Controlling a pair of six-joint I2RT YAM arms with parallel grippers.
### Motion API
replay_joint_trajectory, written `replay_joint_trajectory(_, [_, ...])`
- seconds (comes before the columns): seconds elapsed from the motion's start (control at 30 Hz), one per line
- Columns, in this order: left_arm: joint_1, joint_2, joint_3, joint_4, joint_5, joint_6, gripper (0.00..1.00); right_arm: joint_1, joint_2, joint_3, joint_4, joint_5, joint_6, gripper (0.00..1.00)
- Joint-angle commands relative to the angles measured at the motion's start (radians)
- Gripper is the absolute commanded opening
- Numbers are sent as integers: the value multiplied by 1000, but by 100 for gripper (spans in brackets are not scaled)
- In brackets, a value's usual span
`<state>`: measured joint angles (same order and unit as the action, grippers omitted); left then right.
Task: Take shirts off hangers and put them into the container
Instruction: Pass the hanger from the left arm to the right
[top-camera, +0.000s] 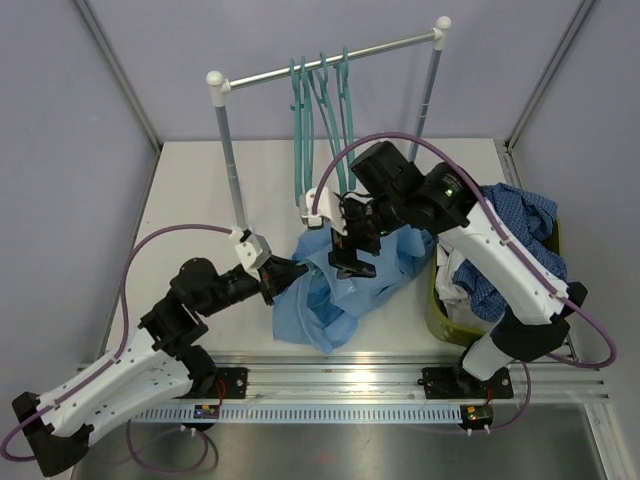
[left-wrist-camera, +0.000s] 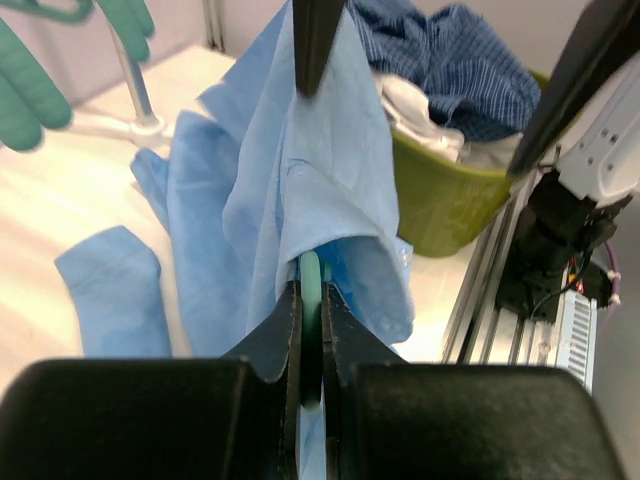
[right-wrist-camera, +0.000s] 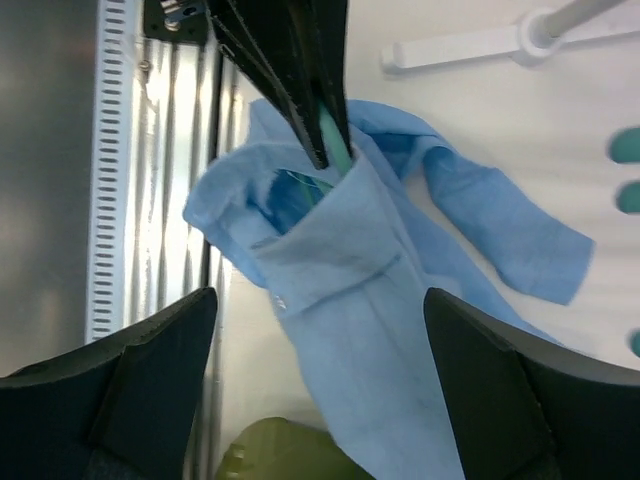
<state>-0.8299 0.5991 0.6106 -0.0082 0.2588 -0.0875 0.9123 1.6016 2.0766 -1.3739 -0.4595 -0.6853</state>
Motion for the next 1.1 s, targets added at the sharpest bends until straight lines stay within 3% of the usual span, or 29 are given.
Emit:
replay_joint_trajectory(0.0, [17, 39, 9, 120, 86, 18, 0, -59, -112, 5, -82, 62, -132, 93])
replay_joint_trajectory(0.17, [20, 94, 70, 67, 143, 54, 0, -102, -158, -169, -142, 96, -382, 96])
replay_joint_trajectory(0.33, [20, 116, 117, 42, 186, 65, 0, -104, -169, -347, -67, 176, -444, 95])
replay_joint_trajectory(0.57, [20, 151, 149, 50, 270, 40, 0, -102, -143, -355, -16, 182, -462, 90])
replay_joint_trajectory(0.7, [20, 163, 160, 82, 252, 37, 0, -98, -131, -355, -60, 66, -488, 76])
replay_joint_trajectory(0.77, [20, 166, 158, 108, 231, 37, 0, -93, -131, -362, -73, 23, -488, 59])
replay_joint_trajectory(0.83, [20, 172, 161, 128, 223, 35, 0, -86, -129, -378, -65, 12, -482, 32])
replay_joint_trajectory(0.87, [20, 176, 164, 132, 218, 32, 0, -85, -131, -383, -60, 10, -476, 26])
replay_joint_trajectory(1.03, [20, 182, 161, 157, 208, 22, 0, -84, -121, -394, -54, -11, -450, 8])
replay_joint_trajectory(1.07, [20, 182, 156, 160, 203, 19, 0, -84, -123, -392, -50, -24, -439, 0])
